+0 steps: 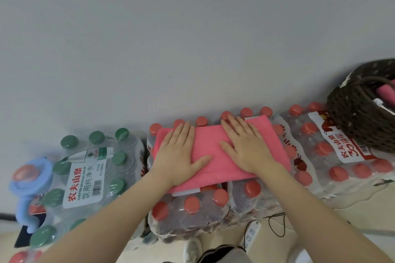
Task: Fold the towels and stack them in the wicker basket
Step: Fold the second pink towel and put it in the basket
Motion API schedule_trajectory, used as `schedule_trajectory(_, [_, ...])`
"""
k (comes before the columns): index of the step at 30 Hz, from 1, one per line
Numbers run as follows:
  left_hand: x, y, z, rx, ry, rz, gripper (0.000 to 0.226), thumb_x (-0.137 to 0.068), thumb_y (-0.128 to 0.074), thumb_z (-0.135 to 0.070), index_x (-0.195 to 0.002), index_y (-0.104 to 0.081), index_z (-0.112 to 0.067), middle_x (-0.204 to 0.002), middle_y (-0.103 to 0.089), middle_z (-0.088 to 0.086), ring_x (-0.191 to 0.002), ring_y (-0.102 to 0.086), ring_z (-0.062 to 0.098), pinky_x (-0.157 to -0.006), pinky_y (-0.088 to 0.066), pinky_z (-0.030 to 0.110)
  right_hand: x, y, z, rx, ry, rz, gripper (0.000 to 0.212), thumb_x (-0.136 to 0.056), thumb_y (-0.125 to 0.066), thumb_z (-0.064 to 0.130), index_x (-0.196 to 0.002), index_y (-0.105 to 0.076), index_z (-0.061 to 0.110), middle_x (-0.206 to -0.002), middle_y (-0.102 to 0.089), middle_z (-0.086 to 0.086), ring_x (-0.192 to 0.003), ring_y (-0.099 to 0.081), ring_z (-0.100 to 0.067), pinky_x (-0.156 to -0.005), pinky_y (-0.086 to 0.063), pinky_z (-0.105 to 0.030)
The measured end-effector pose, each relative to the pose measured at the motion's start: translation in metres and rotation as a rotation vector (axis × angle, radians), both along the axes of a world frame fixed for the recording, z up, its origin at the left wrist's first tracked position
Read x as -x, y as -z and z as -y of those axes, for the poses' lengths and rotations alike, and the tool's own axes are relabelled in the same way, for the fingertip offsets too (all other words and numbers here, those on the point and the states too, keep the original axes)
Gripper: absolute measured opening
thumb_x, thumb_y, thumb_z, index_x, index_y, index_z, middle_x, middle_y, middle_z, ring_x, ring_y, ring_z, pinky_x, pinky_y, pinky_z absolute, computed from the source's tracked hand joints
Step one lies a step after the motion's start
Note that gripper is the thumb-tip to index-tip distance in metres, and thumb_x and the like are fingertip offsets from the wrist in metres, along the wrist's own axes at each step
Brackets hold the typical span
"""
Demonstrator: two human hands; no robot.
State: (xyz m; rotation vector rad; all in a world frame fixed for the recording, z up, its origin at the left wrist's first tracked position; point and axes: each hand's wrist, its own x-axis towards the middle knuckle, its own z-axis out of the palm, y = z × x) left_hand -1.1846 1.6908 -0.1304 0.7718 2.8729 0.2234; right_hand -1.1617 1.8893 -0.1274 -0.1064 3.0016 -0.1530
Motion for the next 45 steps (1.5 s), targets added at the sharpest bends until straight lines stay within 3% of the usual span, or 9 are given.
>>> schedule_trajectory(4, [-0.005, -0.004, 0.010, 0.049, 0.000, 0.031, 0.140, -0.035, 0.015, -0.095, -0.147, 0.008, -0.011, -0.156, 0.013, 0.012, -0.145, 0.010, 0.023, -0.114, 0.011, 0.036, -0.014, 0.000, -0.039, -0.023, 0.190, 0.019, 0.086, -0.074, 0.008, 0.063, -0.149, 0.000, 0.021, -0.158, 0.002, 0.001, -0.146, 0.003, -0.014, -0.117, 0.004, -0.037])
schedule_trajectory(8, [-0.006, -0.006, 0.010, 0.074, -0.032, 0.047, 0.147, -0.028, 0.014, -0.096, -0.146, 0.010, -0.010, -0.155, 0.015, 0.015, -0.145, 0.012, 0.025, -0.114, 0.011, 0.036, -0.028, -0.004, -0.065, 0.067, 0.415, 0.075, 0.064, -0.096, -0.014, 0.048, -0.149, -0.001, 0.013, -0.158, 0.001, -0.004, -0.146, -0.001, -0.018, -0.118, -0.003, -0.043])
schedule_trajectory(15, [-0.014, -0.016, -0.045, -0.043, 0.125, -0.044, 0.116, -0.056, -0.004, -0.089, -0.148, 0.001, -0.019, -0.157, 0.011, 0.003, -0.145, 0.009, 0.017, -0.115, 0.010, 0.032, -0.031, -0.029, -0.054, 0.163, 0.619, 0.044, 0.045, -0.090, -0.047, 0.043, -0.118, -0.053, 0.009, -0.127, -0.050, -0.013, -0.120, -0.041, -0.035, -0.098, -0.035, -0.043])
schedule_trajectory(18, [-0.016, -0.015, -0.072, -0.088, 0.207, -0.042, 0.101, -0.065, -0.002, -0.076, -0.149, -0.002, -0.020, -0.157, 0.008, 0.002, -0.145, 0.007, 0.016, -0.114, 0.010, 0.029, -0.033, -0.031, -0.060, 0.342, 0.610, 0.088, 0.029, -0.088, -0.053, 0.038, -0.102, -0.051, 0.013, -0.108, -0.057, -0.008, -0.112, -0.049, -0.033, -0.092, -0.040, -0.041])
schedule_trajectory(23, [-0.020, -0.012, -0.102, -0.072, 0.236, 0.012, 0.095, -0.066, 0.006, -0.068, -0.148, 0.001, -0.019, -0.157, 0.008, 0.004, -0.145, 0.006, 0.017, -0.114, 0.010, 0.028, -0.032, -0.044, -0.095, 0.666, 0.579, 0.076, 0.046, -0.086, -0.060, 0.016, -0.128, -0.044, 0.004, -0.126, -0.055, -0.011, -0.113, -0.053, -0.028, -0.088, -0.041, -0.034])
schedule_trajectory(30, [-0.025, -0.010, -0.158, -0.038, 0.266, 0.046, 0.093, -0.073, -0.006, -0.070, -0.148, 0.000, -0.015, -0.158, 0.005, 0.007, -0.145, 0.005, 0.020, -0.116, 0.008, 0.033, -0.032, -0.060, -0.166, 1.077, 0.854, 0.337, 0.028, -0.080, -0.064, -0.005, -0.107, -0.059, -0.008, -0.098, -0.065, -0.020, -0.084, -0.062, -0.030, -0.080, -0.051, -0.042])
schedule_trajectory(36, [-0.029, -0.012, -0.197, -0.001, 0.196, 0.090, 0.086, -0.086, -0.037, -0.064, -0.148, 0.002, -0.018, -0.157, 0.008, 0.009, -0.145, 0.009, 0.023, -0.114, 0.012, 0.042, -0.019, -0.077, -0.202, 1.130, 0.960, 0.325, 0.031, -0.085, -0.056, -0.002, -0.116, -0.056, -0.001, -0.091, -0.063, -0.015, -0.084, -0.059, -0.030, -0.075, -0.048, -0.039])
schedule_trajectory(40, [-0.028, -0.007, -0.202, 0.026, 0.155, 0.105, 0.094, -0.081, -0.039, -0.069, -0.148, 0.005, -0.021, -0.156, 0.014, 0.007, -0.144, 0.014, 0.023, -0.113, 0.015, 0.045, -0.024, -0.074, -0.203, 1.143, 0.921, 0.346, 0.032, -0.091, -0.052, 0.015, -0.122, -0.051, 0.006, -0.114, -0.059, -0.015, -0.096, -0.056, -0.028, -0.080, -0.044, -0.037])
schedule_trajectory(45, [-0.019, -0.018, -0.200, -0.094, 0.132, 0.292, 0.067, -0.093, -0.030, -0.056, -0.148, -0.008, -0.024, -0.157, 0.009, 0.002, -0.144, 0.012, 0.015, -0.113, 0.014, 0.042, -0.022, -0.084, -0.179, 0.567, 0.518, 0.009, 0.041, -0.085, -0.057, 0.015, -0.124, -0.049, 0.007, -0.104, -0.055, -0.004, -0.098, -0.053, -0.023, -0.077, -0.035, -0.026])
